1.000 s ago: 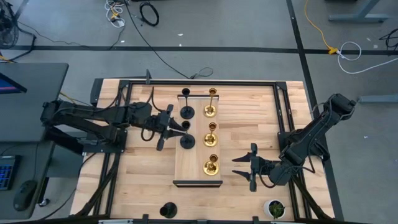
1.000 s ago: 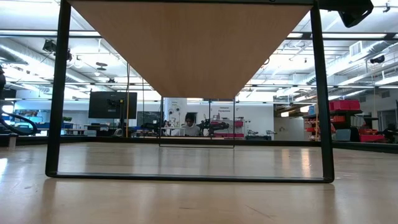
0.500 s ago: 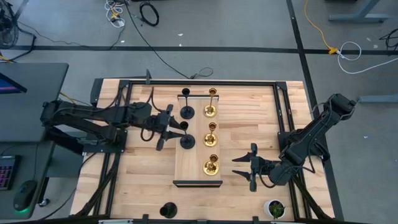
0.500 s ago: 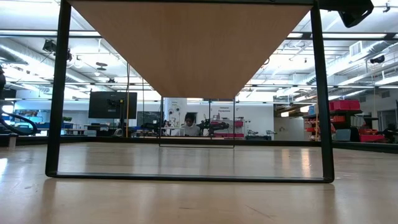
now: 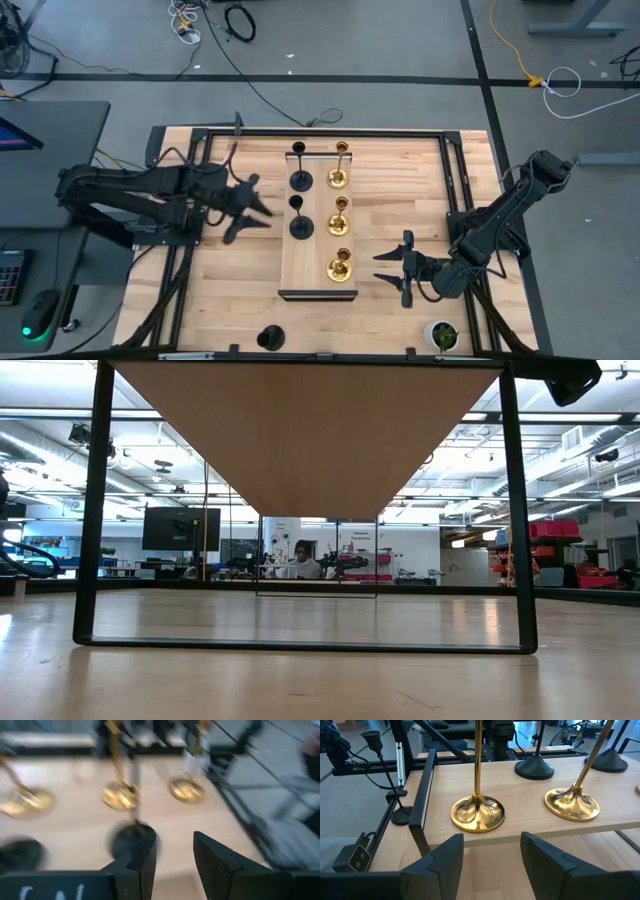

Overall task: Pick & Place candle stick holders
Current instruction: Put the black candle holder on the shelf aligned with the other black candle holders

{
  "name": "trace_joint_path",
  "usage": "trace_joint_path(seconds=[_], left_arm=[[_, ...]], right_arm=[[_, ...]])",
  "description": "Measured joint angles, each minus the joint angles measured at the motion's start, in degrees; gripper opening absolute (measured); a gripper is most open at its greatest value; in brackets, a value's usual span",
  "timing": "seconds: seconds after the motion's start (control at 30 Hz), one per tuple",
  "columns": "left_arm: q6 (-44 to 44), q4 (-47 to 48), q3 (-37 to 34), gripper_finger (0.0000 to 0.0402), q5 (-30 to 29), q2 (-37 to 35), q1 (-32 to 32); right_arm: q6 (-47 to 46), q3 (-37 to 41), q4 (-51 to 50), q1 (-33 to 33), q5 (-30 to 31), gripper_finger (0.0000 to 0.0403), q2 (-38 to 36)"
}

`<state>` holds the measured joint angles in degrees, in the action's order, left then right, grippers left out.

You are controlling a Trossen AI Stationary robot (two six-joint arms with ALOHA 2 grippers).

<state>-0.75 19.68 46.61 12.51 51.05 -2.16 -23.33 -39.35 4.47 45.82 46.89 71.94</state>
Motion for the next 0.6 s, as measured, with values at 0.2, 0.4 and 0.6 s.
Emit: trace_joint_path(seconds=[0.2,0.4,0.6], left_arm=[[-2.24,6.93,-0.43,0.0131,7.61,-2.35,-4.46],[-4.11,5.45,-4.09,0.012,6.39,-2.49,-11.87],[-7.18,-4.47,-10.08,0.0115,2.36,-2.45,-20.03]], right_arm=[[-0.39,0.0,-0.18,0.0,0.0,0.0196,0.02],[-2.43,0.0,-0.89,0.0,0.02,0.0196,0.02],[-3.23,0.0,-1.33,0.0,0.02,0.0196,0.04]])
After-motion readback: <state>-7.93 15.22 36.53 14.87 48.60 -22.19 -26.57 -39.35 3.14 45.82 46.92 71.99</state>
